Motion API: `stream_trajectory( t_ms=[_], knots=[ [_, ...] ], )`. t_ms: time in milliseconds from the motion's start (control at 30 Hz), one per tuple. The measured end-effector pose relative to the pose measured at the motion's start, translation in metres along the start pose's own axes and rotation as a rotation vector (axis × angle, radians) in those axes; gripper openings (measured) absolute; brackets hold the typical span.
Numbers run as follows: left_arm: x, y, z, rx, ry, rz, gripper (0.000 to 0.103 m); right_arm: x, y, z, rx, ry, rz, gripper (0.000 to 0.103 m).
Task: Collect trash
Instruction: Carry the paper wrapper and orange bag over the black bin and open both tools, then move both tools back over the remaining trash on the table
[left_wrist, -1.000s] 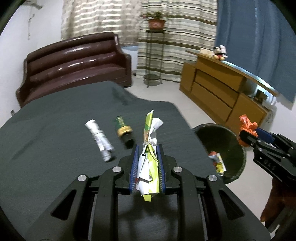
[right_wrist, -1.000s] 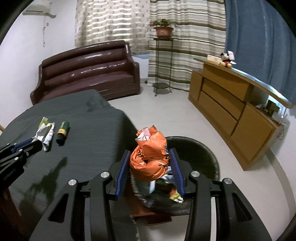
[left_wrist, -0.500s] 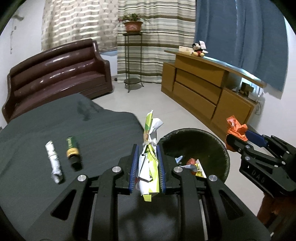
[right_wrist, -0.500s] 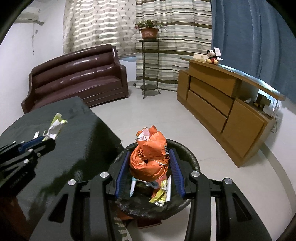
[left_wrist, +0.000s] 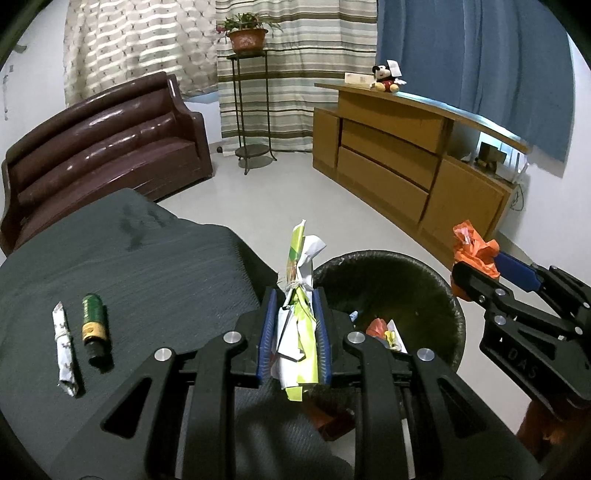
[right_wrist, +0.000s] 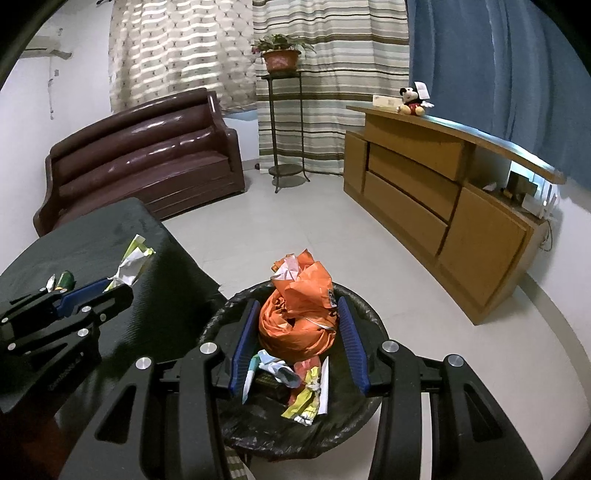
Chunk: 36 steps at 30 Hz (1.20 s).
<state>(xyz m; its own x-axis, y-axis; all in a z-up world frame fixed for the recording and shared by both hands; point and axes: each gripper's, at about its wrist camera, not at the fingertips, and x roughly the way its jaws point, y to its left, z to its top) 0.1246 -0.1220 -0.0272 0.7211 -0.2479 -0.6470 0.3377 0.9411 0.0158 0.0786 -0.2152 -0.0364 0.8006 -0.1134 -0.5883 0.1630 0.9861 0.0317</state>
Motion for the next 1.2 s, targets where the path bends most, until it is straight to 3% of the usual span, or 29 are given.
stream_trajectory(
  t_ms=[167,233,333,367,567,1200],
  knots=[
    [0.01,-0.006,0.004,0.013,0.014,0.001,0.02,0.008,-0.006,0.003,0.016,0.006,0.001,0.044],
    [0.013,-0.009,0.006,0.016,0.018,0.005,0.021,0.01,-0.007,0.002,0.023,0.009,0.003,0.049],
    [0.017,-0.011,0.007,0.021,0.023,0.017,0.037,0.011,-0.009,0.004,0.034,0.006,0.01,0.062],
    [0.017,-0.011,0.007,0.018,0.022,0.022,0.042,0.011,-0.009,0.004,0.036,0.005,0.014,0.062],
    [0.017,-0.006,0.006,-0.002,0.031,0.027,0.047,0.009,-0.011,0.005,0.042,-0.001,0.015,0.062],
    [-0.003,0.016,0.004,-0.051,0.012,0.039,0.052,0.007,-0.009,0.006,0.039,-0.002,0.017,0.062]
  ],
)
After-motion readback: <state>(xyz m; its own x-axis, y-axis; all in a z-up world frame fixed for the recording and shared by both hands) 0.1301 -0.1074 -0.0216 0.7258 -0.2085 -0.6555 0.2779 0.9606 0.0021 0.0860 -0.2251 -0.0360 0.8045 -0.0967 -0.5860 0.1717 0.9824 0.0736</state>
